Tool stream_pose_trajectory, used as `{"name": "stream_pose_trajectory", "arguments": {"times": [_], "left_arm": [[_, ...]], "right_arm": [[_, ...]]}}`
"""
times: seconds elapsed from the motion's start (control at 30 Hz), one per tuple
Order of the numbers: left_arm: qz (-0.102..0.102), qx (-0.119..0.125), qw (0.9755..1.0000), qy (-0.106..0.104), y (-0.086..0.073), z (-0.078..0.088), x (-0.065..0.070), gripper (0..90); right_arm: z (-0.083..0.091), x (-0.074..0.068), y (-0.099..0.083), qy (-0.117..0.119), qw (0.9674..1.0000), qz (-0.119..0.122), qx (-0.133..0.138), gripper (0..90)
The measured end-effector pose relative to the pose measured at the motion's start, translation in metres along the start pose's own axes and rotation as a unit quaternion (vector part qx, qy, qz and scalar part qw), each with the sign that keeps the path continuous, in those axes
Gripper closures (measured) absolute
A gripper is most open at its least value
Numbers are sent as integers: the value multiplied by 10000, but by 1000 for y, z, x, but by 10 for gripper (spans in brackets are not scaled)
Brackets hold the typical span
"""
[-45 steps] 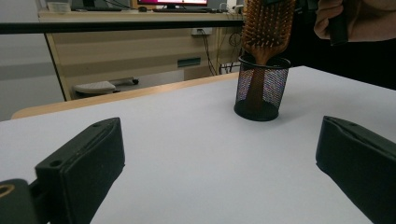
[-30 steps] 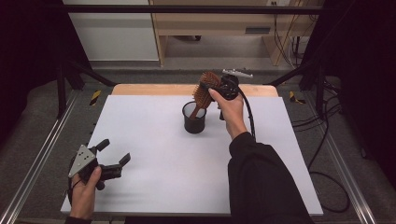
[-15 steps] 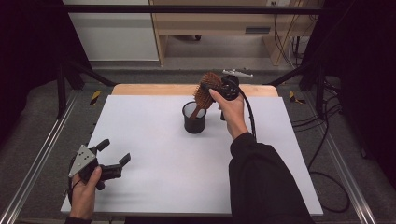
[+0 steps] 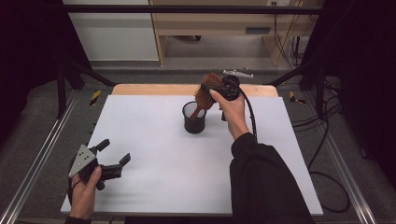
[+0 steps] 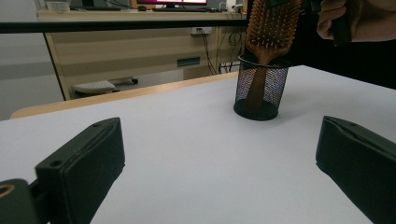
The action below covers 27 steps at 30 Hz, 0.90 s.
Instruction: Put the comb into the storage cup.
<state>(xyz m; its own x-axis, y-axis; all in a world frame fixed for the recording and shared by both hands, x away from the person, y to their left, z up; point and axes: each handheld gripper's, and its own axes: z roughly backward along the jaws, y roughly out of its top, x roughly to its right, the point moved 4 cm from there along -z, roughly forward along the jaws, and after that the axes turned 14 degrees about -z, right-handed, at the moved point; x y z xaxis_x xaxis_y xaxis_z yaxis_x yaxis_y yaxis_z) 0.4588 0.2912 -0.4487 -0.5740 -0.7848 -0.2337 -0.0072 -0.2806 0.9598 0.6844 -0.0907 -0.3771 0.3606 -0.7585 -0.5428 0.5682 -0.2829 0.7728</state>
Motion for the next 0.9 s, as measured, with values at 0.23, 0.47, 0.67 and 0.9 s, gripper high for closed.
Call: {"name": "stream_pose_trajectory", "arguments": {"times": [0.23,0.47,0.67,0.9], "left_arm": [[3,3,10000,-8,0,0,0,15],[5,3,10000,-8,0,0,0,15],[4,-1,10000,-12,0,0,0,15],[3,-2,10000,-13,0,0,0,15]], "right_arm": [[-1,-1,-1,-14,10000,12,-13,288],[-2,-2,-1,-30,10000,21,-34,247],[-3,-3,-2,-52,10000,-8,-50,191],[-2,-4,-2,-59,10000,32,-40,177]]}}
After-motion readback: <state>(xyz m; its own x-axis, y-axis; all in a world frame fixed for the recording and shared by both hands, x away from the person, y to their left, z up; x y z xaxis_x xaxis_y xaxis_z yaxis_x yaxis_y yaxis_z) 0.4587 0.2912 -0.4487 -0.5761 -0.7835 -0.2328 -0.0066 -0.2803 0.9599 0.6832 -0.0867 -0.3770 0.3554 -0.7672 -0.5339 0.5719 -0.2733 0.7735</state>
